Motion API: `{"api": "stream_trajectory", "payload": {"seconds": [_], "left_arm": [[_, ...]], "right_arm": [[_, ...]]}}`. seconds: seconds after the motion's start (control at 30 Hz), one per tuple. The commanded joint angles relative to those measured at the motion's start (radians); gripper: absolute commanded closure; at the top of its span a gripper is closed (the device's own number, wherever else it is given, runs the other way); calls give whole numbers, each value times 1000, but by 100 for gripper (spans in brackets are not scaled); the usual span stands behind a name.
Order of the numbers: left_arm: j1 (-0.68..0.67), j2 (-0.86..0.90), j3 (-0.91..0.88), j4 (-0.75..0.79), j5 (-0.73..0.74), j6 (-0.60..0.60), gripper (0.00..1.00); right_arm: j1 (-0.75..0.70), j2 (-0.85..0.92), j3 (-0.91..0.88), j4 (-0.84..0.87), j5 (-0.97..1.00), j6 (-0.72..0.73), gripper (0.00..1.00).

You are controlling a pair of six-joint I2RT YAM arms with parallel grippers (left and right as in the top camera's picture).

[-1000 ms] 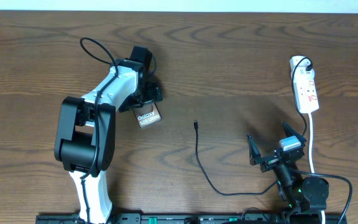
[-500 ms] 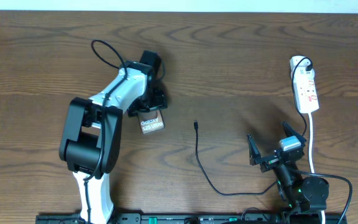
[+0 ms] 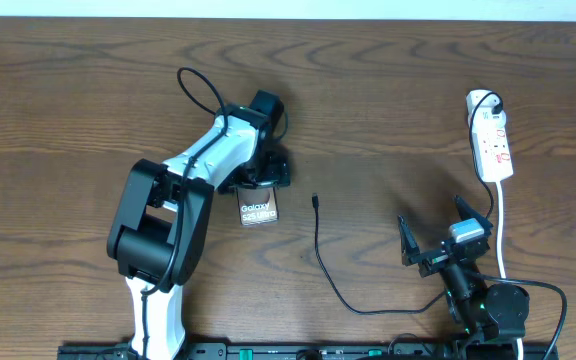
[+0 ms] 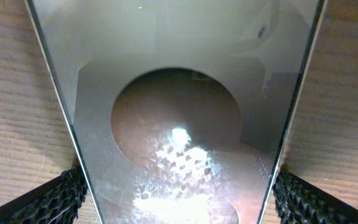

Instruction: Plug charger to phone and switch on socket

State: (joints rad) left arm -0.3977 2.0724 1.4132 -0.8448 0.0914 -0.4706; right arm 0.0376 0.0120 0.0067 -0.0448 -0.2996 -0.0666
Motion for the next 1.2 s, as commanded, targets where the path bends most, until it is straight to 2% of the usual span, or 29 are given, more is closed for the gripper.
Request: {"api": "stream_trajectory", "payload": {"seconds": [0.0,0.07,0.43,0.47,0.5,0.63,0.8,1.17], "left_arm": [[32,32,-19,3,-35,-3,2],[32,32,-21,-8,-35,-6,0],[31,32,-71,17,-35,-6,2],[31,32,-71,16,-35,-6,4],[31,32,-71,16,-31,-6,10],[30,32,-71,16,-26,-6,11],[31,32,-71,20,-27,-5,21],[37,31,-69,20,4,21,23]], "right_arm": [[-4,-5,-1,-4,-6,-10,1],[-4,-5,-1,-4,-6,-10,1],[-4,-5,-1,-4,-6,-10,1],[-4,-5,-1,-4,-6,-10,1],[-4,-5,-1,-4,-6,-10,1],[-4,-5,-1,-4,-6,-10,1],[-4,-5,-1,-5,-6,-10,1],[-4,-5,-1,-3,-7,-10,1]]}}
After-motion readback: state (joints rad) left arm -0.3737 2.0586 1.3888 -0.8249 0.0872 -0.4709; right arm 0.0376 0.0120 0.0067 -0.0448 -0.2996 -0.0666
